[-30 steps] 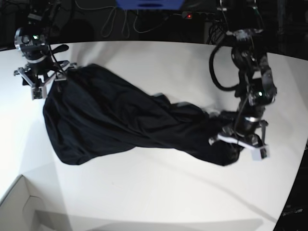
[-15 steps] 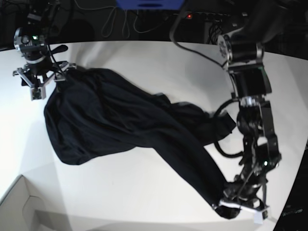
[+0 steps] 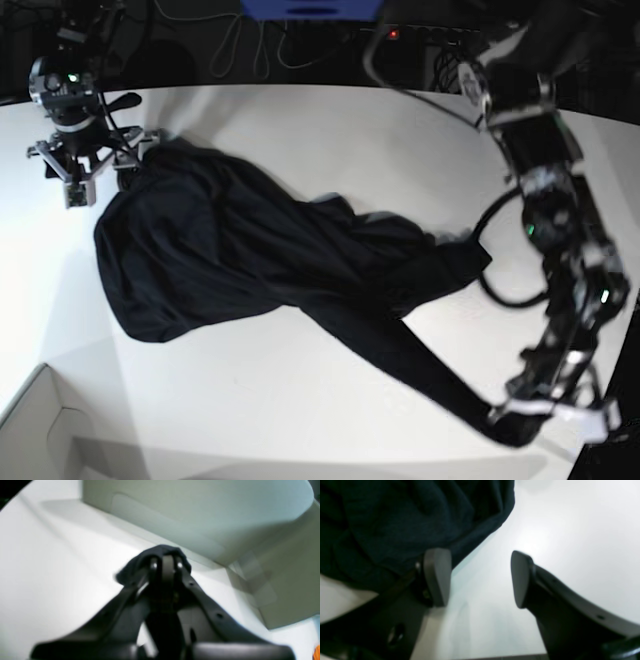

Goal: Layout the t-shirt on the table in an organized manner, then fold the t-shirt properly
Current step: 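Pull the grasped shirt end with the left gripper away from the right gripper, then hold the shirt with both grippers, stretching it across the table, then regrasp the shirt with the left gripper and pull it outward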

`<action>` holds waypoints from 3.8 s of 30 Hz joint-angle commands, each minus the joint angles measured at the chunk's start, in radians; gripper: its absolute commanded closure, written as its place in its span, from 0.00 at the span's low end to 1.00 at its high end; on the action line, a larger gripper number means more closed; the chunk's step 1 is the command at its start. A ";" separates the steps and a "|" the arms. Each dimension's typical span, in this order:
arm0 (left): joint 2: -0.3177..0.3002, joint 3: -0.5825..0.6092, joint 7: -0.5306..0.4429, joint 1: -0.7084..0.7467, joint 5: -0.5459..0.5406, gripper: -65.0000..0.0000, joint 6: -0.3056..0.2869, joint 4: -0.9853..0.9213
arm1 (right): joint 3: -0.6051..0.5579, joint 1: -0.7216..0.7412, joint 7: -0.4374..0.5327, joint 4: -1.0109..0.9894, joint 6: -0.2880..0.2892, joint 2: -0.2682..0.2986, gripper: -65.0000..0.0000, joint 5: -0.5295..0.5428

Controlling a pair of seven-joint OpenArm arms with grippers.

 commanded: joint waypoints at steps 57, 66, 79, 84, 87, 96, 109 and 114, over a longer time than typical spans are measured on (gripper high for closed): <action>-0.054 -0.432 0.012 0.690 -0.442 1.00 -0.013 0.039 | -0.087 0.026 0.021 -0.135 -0.002 -0.012 0.74 0.015; -0.054 -0.438 0.012 0.677 -0.452 1.00 -0.013 0.013 | -0.012 0.029 0.021 -0.147 -0.002 0.005 1.00 0.012; -0.047 -0.433 0.012 0.687 -0.454 0.99 -0.013 0.155 | 0.189 0.029 0.021 -0.143 -0.002 0.010 1.00 0.013; -0.047 -0.432 0.012 0.680 -0.454 0.91 -0.013 0.154 | 0.205 0.029 0.021 -0.143 -0.002 0.033 1.00 0.013; -0.047 -0.432 0.012 0.677 -0.454 0.70 -0.013 0.155 | 0.206 0.029 0.021 -0.143 -0.002 0.034 1.00 0.013; -0.010 -0.392 0.012 0.621 -0.454 0.44 -0.013 0.129 | 0.202 0.029 0.015 -0.146 -0.002 0.047 0.91 0.013; 0.036 -0.175 0.000 0.344 -0.440 0.44 -0.002 -0.287 | 0.206 0.020 0.019 -0.141 -0.002 0.045 0.65 0.013; 0.035 -0.175 -0.014 0.278 -0.440 0.44 -0.002 -0.415 | 0.206 0.018 0.019 -0.143 -0.002 0.045 0.65 0.013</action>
